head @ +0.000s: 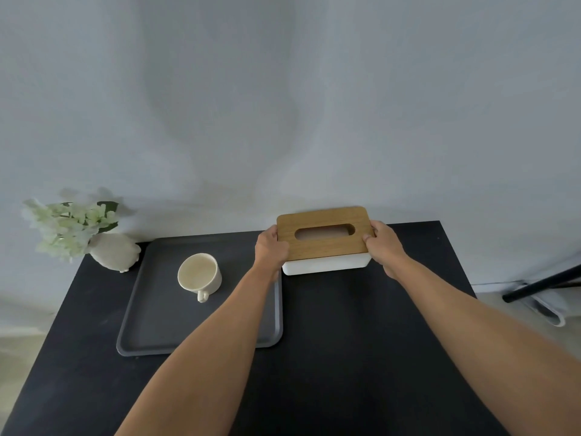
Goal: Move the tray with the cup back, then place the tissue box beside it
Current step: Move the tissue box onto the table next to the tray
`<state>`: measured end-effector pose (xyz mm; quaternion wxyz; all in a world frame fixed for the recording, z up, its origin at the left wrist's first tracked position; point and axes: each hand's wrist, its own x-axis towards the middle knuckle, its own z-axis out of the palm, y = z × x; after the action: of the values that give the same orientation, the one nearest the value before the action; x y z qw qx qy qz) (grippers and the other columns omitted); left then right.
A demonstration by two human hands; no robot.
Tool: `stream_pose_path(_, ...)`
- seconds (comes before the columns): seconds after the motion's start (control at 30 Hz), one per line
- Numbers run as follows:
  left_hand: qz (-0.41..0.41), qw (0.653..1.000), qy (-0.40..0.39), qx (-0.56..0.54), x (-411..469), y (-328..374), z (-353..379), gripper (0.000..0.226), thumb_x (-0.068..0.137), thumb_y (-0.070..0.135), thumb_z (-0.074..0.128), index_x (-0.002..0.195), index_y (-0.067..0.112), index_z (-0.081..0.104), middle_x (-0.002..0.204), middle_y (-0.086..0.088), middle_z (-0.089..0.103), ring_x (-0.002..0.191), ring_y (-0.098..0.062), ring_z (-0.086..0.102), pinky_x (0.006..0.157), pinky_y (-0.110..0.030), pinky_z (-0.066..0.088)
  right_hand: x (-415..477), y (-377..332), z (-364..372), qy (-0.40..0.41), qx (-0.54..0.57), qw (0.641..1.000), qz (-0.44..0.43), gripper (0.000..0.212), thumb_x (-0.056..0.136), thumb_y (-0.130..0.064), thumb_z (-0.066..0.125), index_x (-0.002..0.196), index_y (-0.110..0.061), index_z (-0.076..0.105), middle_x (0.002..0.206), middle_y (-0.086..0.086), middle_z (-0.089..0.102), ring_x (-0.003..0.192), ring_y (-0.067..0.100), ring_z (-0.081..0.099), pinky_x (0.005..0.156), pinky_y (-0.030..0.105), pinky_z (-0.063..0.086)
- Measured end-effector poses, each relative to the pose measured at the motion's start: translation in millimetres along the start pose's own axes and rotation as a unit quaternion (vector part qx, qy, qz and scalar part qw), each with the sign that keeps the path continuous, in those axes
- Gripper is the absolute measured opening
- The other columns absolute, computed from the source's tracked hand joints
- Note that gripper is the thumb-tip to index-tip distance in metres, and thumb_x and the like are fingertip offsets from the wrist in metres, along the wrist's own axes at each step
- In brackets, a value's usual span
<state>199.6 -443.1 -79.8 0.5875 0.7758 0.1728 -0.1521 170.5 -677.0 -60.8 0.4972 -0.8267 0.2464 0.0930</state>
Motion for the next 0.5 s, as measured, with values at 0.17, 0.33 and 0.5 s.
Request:
stream_pose_path(0.17, 0.000, 1.000, 0.000, 0.009, 3.9, 4.9, 0.6, 0.047, 0.076, -0.011, 0.036, 0.103, 0.007, 0.070, 0.088, -0.004, 0.066, 0.078, -0.017, 0.056, 0.067, -0.033, 0.046, 6.6, -1.0, 0.9, -0.001, 0.003, 1.000, -0.005, 0.041, 0.100, -0.010, 0.046, 0.141, -0.015, 0.048, 0.130, 0.005, 0.060, 0.115, 0.023, 0.057, 0.095, 0.036, 0.048)
stream_pose_path(0.33, -0.004, 1.000, -0.004, 0.010, 7.9, 7.0, -0.3, 0.052, 0.075, -0.011, 0.036, 0.102, 0.014, 0.071, 0.091, -0.004, 0.070, 0.080, -0.018, 0.059, 0.069, -0.033, 0.049, 6.9, -1.2, 0.2, -0.003, 0.006, 1.000, -0.002, 0.036, 0.100, -0.010, 0.047, 0.136, -0.014, 0.051, 0.127, 0.006, 0.061, 0.113, 0.022, 0.057, 0.090, 0.033, 0.046)
stream_pose_path(0.5, 0.004, 1.000, -0.002, 0.018, 3.0, 10.8, -0.2, 0.053, 0.076, -0.013, 0.034, 0.105, 0.013, 0.070, 0.087, -0.006, 0.066, 0.078, -0.018, 0.055, 0.067, -0.033, 0.045, 7.1, -0.1, 1.0, -0.008, 0.003, 1.000, -0.007, 0.038, 0.102, -0.012, 0.046, 0.139, -0.014, 0.049, 0.128, 0.006, 0.060, 0.114, 0.022, 0.057, 0.090, 0.032, 0.045)
